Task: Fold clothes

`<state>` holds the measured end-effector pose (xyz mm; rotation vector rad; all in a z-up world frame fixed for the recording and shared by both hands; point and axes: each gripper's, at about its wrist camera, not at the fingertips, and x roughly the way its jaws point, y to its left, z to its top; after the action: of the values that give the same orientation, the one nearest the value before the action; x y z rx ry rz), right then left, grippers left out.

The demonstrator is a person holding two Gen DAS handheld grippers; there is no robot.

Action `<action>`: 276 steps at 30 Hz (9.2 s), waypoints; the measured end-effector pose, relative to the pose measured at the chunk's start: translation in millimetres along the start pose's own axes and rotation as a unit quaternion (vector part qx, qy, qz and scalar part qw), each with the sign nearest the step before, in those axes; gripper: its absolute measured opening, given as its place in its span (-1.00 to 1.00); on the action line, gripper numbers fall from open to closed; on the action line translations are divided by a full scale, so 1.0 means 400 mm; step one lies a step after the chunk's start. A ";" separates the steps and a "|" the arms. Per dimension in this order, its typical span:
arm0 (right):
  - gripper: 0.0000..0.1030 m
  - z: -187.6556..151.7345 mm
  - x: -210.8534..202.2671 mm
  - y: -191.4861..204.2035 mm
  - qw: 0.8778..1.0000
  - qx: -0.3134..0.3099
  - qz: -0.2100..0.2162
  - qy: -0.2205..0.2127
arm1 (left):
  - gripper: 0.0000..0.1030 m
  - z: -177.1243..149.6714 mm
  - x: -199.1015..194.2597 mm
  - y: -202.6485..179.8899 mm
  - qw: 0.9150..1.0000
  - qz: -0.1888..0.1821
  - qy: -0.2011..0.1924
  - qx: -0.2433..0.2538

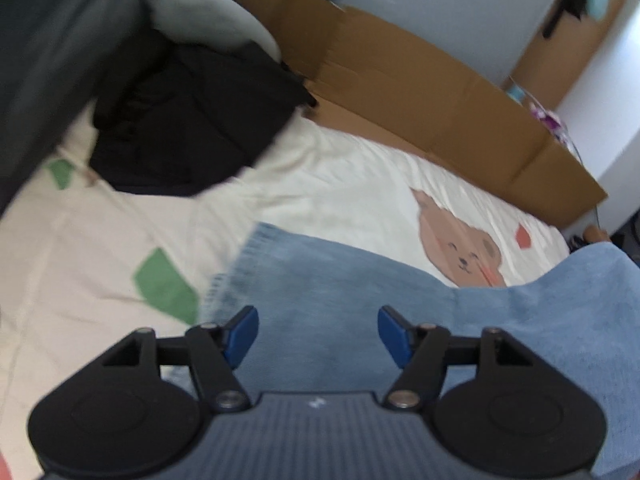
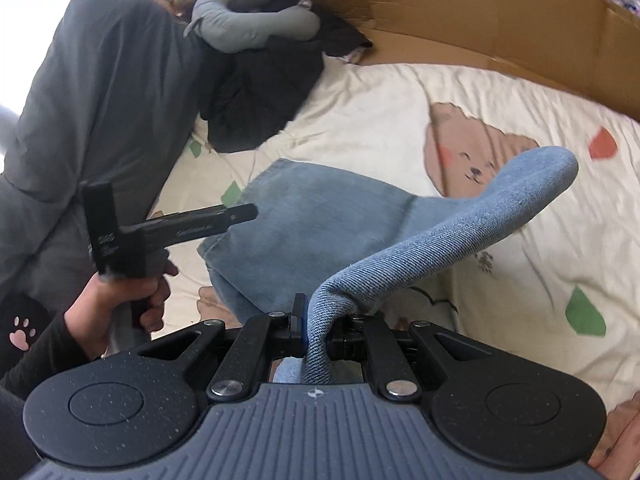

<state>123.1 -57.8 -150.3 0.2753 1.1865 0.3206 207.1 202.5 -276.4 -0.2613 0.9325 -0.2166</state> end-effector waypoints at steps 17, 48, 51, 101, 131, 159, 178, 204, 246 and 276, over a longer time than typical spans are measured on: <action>-0.87 0.196 0.215 0.240 0.986 -0.136 -0.014 0.092 | 0.23 -0.079 -0.032 0.222 0.993 -0.026 -0.029 -0.114; -0.85 0.167 0.624 0.340 0.970 -0.169 0.010 0.173 | -0.26 -0.118 -0.118 0.282 0.983 -0.019 -0.055 -0.176; -0.71 0.163 0.632 0.346 0.970 -0.171 0.017 0.173 | -0.26 -0.118 -0.120 0.279 0.983 -0.018 -0.054 -0.177; -0.24 -0.014 0.446 -0.148 0.997 0.078 -0.001 -0.013 | -0.35 -0.202 -0.094 0.276 0.979 -0.033 0.060 -0.191; -0.18 0.056 0.503 -0.238 0.994 0.059 -0.035 -0.089 | -0.42 -0.010 0.098 0.085 0.995 -0.049 0.077 0.045; -0.27 0.117 0.574 -0.222 0.995 0.028 -0.055 -0.085 | -0.95 -0.068 0.081 0.155 0.995 -0.026 0.080 0.055; -0.12 -0.023 0.474 -0.272 0.992 0.102 0.023 -0.063 | 0.14 -0.071 0.022 0.200 0.998 -0.005 0.054 0.015; -0.36 -0.081 0.528 -0.225 0.983 0.153 0.099 -0.036 | 0.16 -0.068 0.132 0.335 0.980 -0.129 0.116 -0.101; -0.65 0.046 0.269 -0.385 0.996 0.072 0.047 -0.028 | -0.17 -0.101 0.300 0.104 0.960 -0.213 0.118 -0.139; -0.25 -0.120 0.228 -0.677 0.980 0.188 -0.028 -0.053 | 0.15 -0.075 0.358 -0.100 0.965 -0.209 0.158 -0.030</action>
<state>135.9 -270.4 -346.7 0.5797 1.1425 0.0274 262.8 118.6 -389.8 -0.4897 1.1963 -0.6335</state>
